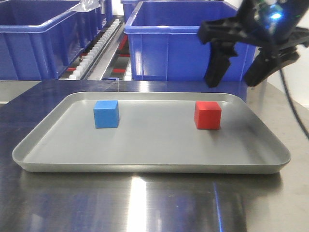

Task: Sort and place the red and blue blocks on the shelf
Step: 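Lower the right gripper over the red cube and close on it, then lift the red cube off the tray with the right gripper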

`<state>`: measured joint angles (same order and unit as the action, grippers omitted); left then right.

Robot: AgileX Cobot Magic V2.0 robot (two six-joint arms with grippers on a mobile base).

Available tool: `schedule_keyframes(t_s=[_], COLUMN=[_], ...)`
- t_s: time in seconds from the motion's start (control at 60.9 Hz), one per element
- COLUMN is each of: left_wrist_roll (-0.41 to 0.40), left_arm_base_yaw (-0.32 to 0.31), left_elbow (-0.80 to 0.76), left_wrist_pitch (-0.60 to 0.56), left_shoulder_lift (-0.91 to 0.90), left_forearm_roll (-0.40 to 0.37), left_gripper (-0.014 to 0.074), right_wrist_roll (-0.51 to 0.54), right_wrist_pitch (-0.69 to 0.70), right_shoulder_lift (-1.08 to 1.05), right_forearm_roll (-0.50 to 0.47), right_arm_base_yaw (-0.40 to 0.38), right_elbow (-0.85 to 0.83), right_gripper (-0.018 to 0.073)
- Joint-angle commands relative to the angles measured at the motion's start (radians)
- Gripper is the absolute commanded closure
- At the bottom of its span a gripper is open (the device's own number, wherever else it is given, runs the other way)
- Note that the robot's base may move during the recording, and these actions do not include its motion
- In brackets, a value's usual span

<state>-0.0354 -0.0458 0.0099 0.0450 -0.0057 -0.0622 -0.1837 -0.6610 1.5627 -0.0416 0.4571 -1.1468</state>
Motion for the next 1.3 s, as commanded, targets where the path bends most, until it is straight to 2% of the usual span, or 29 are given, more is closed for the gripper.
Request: schedule_keyframes(t_s=[0.0, 0.378, 0.903, 0.969, 1.1, 1.281], left_wrist_roll=[-0.001, -0.001, -0.001, -0.001, -0.001, -0.001], left_arm_base_yaw=[-0.001, -0.001, -0.001, -0.001, -0.001, -0.001], left_elbow=[0.036, 0.036, 0.036, 0.036, 0.036, 0.036], left_wrist_pitch=[-0.080, -0.080, -0.080, -0.080, -0.080, -0.080], left_shoulder_lift=[-0.017, -0.017, -0.017, -0.017, -0.017, -0.017], left_forearm_roll=[0.001, 0.001, 0.001, 0.001, 0.001, 0.001], left_gripper=[0.0459, 0.0459, 0.0459, 0.0459, 0.0459, 0.0459], right_wrist_roll=[-0.010, -0.071, -0.071, -0.078, -0.083, -0.083], right_wrist_pitch=[0.003, -0.043, -0.081, -0.087, -0.091, -0.091], right_shoulder_lift=[-0.002, 0.111, 0.205, 0.209, 0.212, 0.212], right_forearm_roll=[-0.005, -0.010, -0.010, -0.010, -0.010, -0.010], right_arm_base_yaw=[0.010, 0.030, 0.030, 0.030, 0.030, 0.030], right_elbow=[-0.072, -0.162, -0.198, -0.198, -0.198, -0.198], right_gripper=[0.0010, 0.0010, 0.0015, 0.0055, 0.0230, 0.0377])
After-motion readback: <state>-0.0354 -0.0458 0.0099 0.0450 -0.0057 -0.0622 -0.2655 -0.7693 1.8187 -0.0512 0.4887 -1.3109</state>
